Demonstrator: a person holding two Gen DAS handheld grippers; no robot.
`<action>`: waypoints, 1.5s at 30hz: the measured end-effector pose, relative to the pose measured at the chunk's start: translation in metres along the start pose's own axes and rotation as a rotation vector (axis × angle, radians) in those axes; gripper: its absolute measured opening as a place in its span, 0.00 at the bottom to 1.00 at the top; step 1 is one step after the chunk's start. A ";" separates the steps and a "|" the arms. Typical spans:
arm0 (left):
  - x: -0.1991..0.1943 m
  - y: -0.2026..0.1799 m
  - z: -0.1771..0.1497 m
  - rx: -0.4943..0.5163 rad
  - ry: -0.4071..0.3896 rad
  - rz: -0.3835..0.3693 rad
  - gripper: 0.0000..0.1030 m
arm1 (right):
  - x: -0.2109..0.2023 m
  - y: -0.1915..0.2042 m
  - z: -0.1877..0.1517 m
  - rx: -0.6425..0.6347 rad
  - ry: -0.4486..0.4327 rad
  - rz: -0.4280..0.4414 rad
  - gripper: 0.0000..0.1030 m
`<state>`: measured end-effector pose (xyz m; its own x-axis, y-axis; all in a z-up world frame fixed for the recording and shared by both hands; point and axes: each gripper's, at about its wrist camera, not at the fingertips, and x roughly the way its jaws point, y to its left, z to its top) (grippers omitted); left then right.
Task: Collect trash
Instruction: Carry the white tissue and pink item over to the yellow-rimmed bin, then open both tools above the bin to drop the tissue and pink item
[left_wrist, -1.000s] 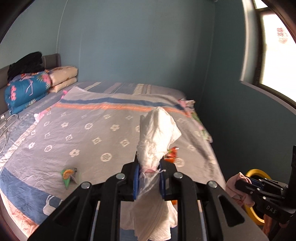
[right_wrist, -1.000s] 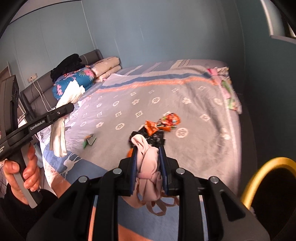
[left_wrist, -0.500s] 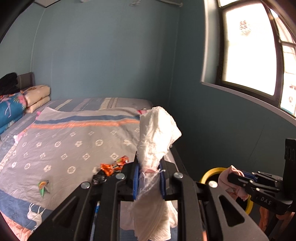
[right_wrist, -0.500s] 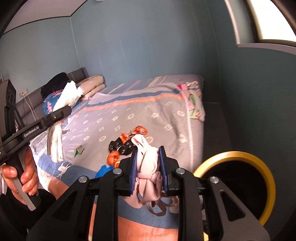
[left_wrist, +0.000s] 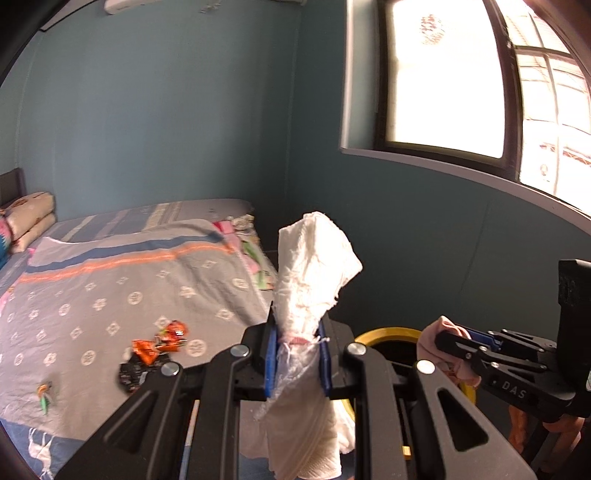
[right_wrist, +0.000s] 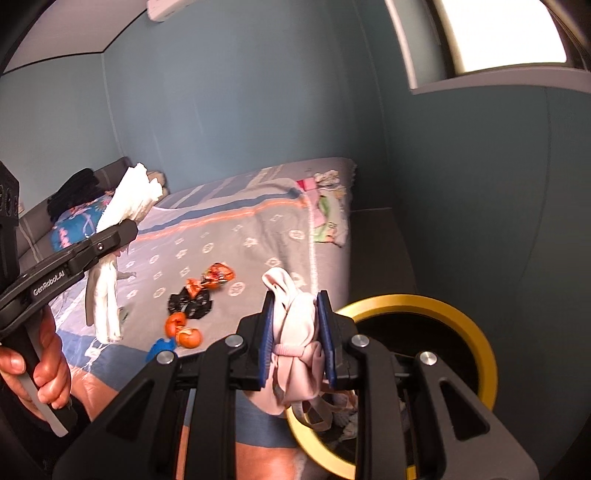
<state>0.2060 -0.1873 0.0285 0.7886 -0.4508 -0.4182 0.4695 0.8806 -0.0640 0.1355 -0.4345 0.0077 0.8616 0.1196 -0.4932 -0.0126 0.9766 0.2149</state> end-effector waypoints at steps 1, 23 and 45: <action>0.004 -0.004 0.000 0.002 0.004 -0.010 0.17 | -0.001 -0.006 0.000 0.008 -0.001 -0.011 0.21; 0.103 -0.072 -0.029 0.029 0.133 -0.117 0.17 | 0.026 -0.097 -0.030 0.159 0.042 -0.137 0.21; 0.152 -0.061 -0.055 -0.040 0.215 -0.119 0.85 | 0.043 -0.119 -0.044 0.218 0.062 -0.248 0.53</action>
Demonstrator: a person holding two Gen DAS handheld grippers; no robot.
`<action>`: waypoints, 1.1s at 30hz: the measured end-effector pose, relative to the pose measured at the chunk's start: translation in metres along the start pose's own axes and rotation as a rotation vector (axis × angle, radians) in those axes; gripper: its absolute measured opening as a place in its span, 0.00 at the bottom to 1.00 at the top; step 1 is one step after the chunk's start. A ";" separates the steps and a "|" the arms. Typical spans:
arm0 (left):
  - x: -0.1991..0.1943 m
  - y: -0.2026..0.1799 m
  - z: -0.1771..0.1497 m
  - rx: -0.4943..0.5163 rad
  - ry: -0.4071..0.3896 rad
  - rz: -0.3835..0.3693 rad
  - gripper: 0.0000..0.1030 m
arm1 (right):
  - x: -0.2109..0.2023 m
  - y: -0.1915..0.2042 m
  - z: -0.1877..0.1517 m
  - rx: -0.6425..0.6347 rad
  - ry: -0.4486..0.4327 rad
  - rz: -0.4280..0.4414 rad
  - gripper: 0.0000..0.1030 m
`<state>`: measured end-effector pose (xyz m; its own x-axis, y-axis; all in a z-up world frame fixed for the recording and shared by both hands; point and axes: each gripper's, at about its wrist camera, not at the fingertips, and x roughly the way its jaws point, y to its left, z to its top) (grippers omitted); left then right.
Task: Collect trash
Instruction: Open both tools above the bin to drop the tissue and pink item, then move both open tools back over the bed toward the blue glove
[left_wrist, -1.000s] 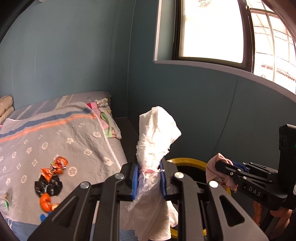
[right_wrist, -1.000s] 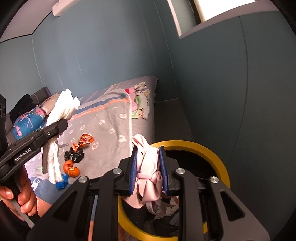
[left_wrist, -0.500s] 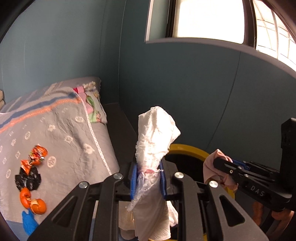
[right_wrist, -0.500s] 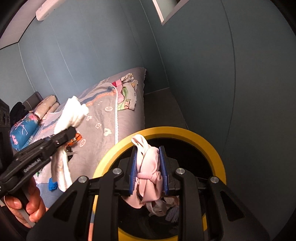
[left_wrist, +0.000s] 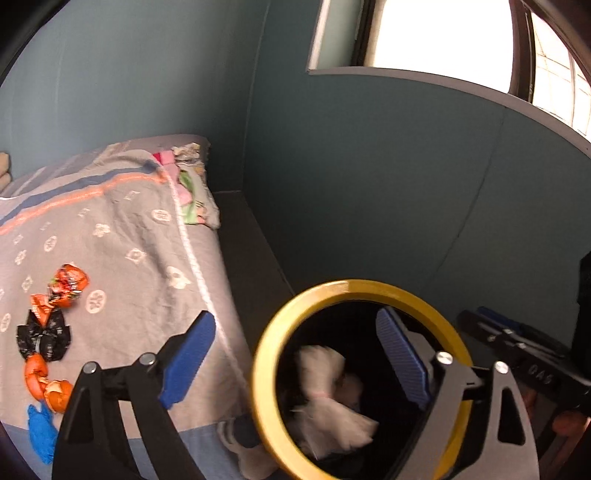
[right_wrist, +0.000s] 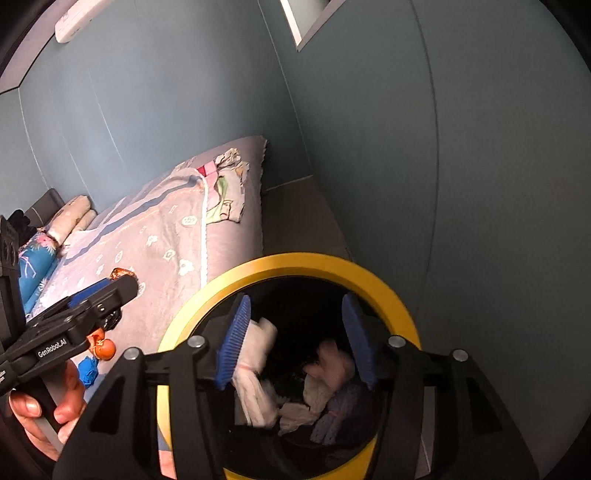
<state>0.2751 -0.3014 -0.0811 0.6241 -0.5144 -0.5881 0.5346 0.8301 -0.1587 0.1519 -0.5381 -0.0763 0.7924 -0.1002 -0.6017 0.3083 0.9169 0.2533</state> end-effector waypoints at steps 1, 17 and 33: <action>-0.003 0.004 0.000 -0.001 -0.005 0.005 0.87 | -0.003 0.003 0.001 -0.003 -0.012 -0.010 0.56; -0.088 0.115 0.001 -0.090 -0.119 0.209 0.92 | -0.014 0.103 0.004 -0.152 -0.054 0.184 0.67; -0.152 0.277 -0.043 -0.207 -0.120 0.513 0.92 | 0.001 0.275 -0.043 -0.374 0.062 0.406 0.67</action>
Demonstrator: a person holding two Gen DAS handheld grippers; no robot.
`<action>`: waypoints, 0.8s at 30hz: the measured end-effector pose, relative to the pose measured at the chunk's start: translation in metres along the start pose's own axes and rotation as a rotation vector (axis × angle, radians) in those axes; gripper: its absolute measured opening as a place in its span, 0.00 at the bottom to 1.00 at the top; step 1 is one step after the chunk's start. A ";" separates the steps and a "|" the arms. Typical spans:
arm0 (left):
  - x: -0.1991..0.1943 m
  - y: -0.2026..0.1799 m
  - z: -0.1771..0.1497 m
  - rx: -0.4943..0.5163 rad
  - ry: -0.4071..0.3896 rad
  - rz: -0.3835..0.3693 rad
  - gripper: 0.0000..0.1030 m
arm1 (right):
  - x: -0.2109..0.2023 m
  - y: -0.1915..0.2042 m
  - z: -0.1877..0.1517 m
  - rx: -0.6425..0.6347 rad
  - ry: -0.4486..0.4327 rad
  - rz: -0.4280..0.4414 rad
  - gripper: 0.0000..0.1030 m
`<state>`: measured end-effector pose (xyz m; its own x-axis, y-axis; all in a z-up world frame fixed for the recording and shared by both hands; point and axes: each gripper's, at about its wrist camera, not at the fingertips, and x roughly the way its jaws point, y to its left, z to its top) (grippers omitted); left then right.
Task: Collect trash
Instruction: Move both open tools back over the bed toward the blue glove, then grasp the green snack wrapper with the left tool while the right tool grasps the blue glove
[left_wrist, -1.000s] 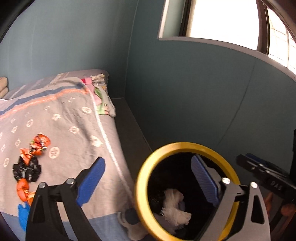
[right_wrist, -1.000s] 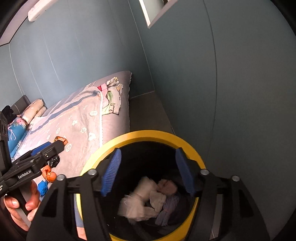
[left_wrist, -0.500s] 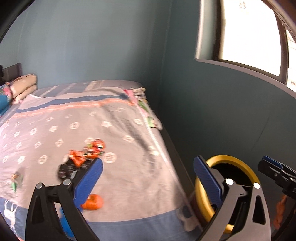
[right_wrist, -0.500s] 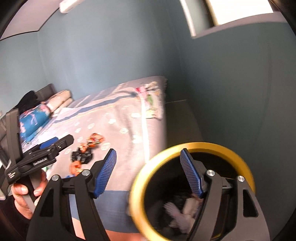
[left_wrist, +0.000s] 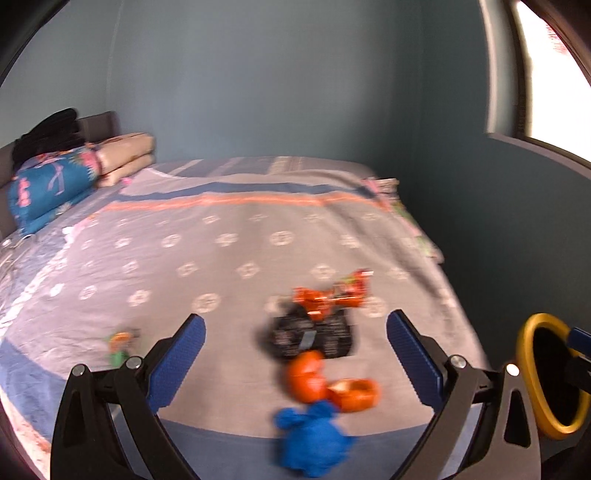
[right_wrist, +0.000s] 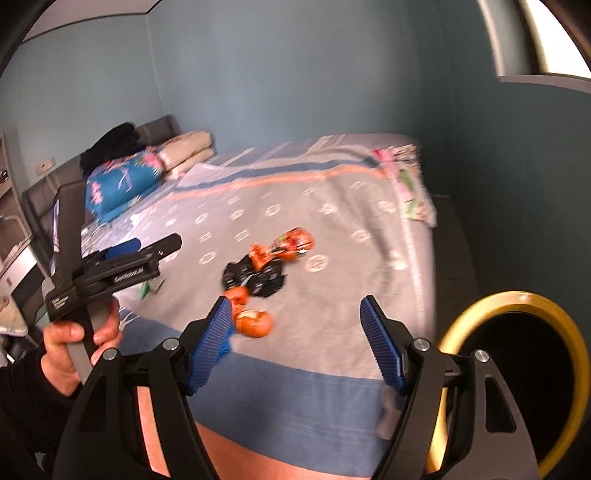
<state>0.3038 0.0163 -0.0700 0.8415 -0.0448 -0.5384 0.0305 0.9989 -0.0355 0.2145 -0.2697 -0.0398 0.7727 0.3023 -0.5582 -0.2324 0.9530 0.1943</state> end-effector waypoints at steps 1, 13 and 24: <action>0.004 0.010 -0.001 -0.002 0.003 0.022 0.92 | 0.008 0.009 0.000 -0.009 0.013 0.015 0.67; 0.051 0.137 -0.032 -0.080 0.093 0.200 0.92 | 0.107 0.098 -0.016 -0.135 0.162 0.105 0.67; 0.109 0.203 -0.057 -0.196 0.225 0.206 0.92 | 0.185 0.132 -0.048 -0.159 0.292 0.065 0.67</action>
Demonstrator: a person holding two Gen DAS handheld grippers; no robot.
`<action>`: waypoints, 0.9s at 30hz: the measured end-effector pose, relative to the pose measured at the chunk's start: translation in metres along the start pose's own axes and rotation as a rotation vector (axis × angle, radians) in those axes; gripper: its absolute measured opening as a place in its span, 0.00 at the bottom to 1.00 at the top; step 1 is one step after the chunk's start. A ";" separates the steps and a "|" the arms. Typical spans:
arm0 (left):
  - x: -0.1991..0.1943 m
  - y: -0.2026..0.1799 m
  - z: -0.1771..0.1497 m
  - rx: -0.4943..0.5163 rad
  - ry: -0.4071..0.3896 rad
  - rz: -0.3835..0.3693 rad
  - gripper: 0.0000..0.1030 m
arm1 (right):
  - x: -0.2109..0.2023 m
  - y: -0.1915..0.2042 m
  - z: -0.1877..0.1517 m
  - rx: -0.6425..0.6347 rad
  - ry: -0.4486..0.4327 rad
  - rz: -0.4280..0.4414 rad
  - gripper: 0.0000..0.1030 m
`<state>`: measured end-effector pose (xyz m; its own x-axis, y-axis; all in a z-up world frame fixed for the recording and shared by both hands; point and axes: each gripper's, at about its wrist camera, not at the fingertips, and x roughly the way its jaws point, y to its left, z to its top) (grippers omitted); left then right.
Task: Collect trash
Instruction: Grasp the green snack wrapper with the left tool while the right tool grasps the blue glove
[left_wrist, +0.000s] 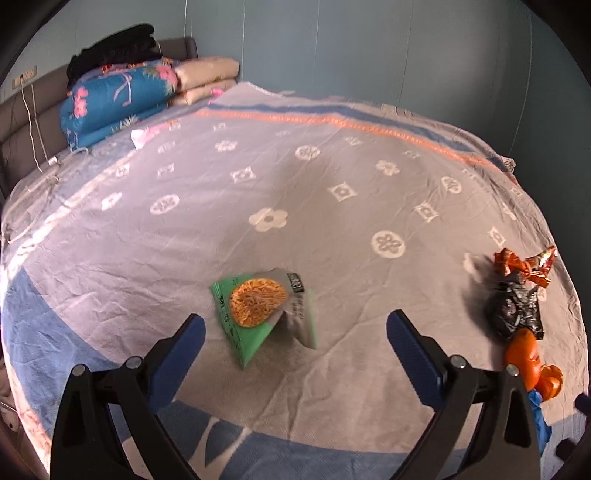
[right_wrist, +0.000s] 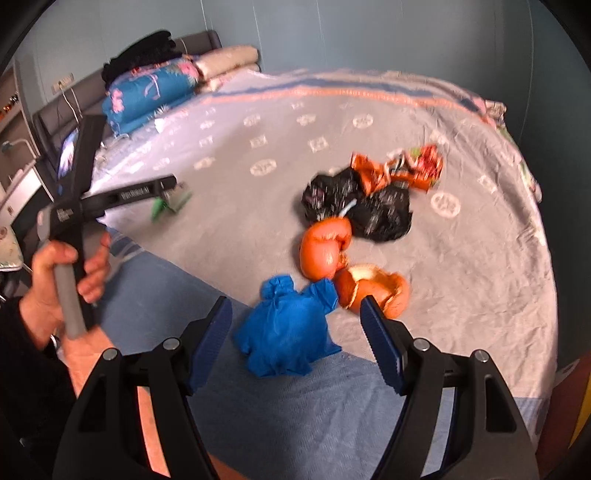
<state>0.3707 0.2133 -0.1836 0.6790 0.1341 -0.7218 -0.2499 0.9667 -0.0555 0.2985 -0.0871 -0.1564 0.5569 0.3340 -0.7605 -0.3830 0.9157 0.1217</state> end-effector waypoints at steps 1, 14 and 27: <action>0.006 0.002 0.001 0.003 0.011 0.002 0.92 | 0.010 0.001 -0.002 0.008 0.020 -0.007 0.67; 0.056 -0.012 0.007 0.020 0.099 0.011 0.52 | 0.056 -0.003 -0.012 0.031 0.085 0.032 0.51; 0.051 -0.023 0.015 0.003 0.055 -0.002 0.14 | 0.054 0.000 -0.011 0.020 0.071 0.131 0.17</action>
<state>0.4211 0.2012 -0.2087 0.6408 0.1199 -0.7583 -0.2465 0.9676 -0.0553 0.3200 -0.0713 -0.2041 0.4494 0.4348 -0.7804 -0.4340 0.8698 0.2346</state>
